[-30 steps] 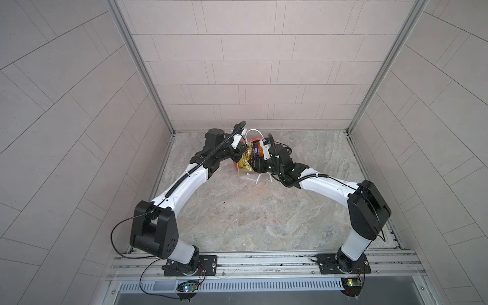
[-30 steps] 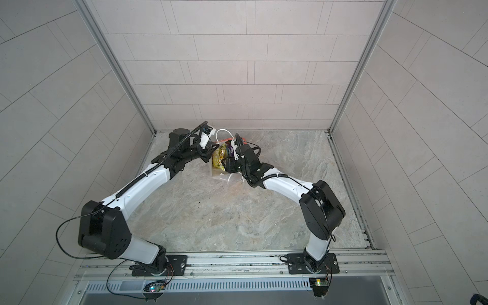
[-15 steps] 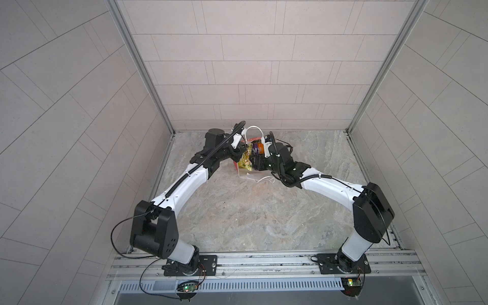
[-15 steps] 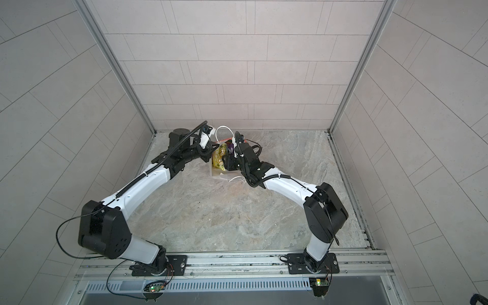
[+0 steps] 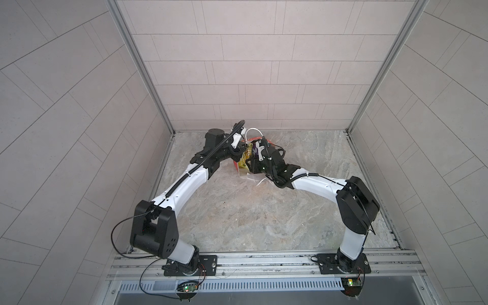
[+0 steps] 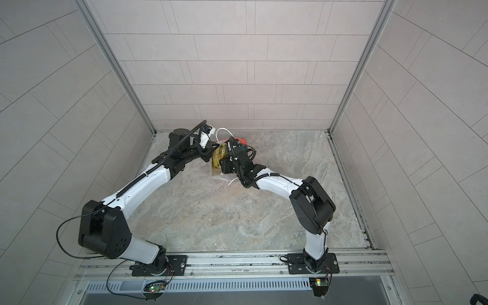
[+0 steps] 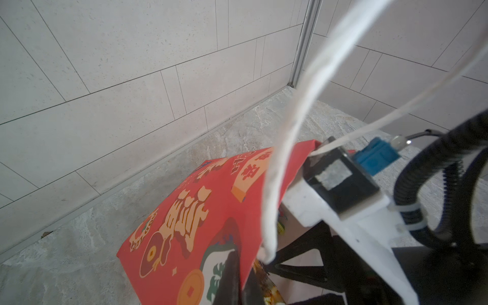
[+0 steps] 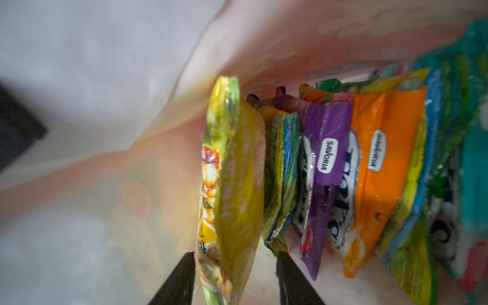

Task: Take the snacks out of the paper bag
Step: Pick up the snack from the paper bag.

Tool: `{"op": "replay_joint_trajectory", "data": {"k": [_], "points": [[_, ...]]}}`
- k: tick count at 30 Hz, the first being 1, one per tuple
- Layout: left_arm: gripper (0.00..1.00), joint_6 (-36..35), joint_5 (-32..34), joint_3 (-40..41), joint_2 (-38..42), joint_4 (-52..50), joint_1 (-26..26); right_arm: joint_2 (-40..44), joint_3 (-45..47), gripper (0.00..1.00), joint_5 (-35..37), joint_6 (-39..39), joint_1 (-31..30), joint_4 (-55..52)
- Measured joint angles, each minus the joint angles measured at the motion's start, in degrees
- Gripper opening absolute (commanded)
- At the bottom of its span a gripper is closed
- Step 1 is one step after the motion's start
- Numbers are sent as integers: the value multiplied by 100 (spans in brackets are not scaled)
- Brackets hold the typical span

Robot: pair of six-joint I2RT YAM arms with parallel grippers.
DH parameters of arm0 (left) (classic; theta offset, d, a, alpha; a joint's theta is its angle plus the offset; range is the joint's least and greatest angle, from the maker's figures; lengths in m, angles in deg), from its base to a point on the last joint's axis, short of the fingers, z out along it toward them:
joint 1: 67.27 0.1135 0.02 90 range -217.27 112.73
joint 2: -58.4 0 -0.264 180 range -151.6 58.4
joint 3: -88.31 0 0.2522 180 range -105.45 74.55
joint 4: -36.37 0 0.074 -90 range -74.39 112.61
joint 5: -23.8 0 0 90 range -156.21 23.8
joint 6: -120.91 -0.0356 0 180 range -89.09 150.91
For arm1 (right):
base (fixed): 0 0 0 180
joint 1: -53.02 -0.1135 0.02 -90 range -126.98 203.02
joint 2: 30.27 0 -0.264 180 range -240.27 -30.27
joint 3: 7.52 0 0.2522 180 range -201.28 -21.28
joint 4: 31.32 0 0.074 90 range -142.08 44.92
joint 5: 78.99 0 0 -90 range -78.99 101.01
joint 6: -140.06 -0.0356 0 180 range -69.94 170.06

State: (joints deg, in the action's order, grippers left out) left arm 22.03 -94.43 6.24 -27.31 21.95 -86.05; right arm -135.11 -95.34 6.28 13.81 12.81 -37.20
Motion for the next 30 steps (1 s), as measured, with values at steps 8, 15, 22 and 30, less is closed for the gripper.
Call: {"op": "replay_joint_trajectory", "data": {"k": [8,15,22,30], "points": [[0,52,4,0,-11,42,0,-125,-149,13,-44,-22,-11,83],[0,55,17,0,-13,44,0,-9,-142,4,-42,87,-15,-74],[0,120,70,0,-13,79,0,787,136,0,-98,328,-15,-295],[0,190,118,20,-13,133,-4,2328,887,0,-216,756,15,-490]]}}
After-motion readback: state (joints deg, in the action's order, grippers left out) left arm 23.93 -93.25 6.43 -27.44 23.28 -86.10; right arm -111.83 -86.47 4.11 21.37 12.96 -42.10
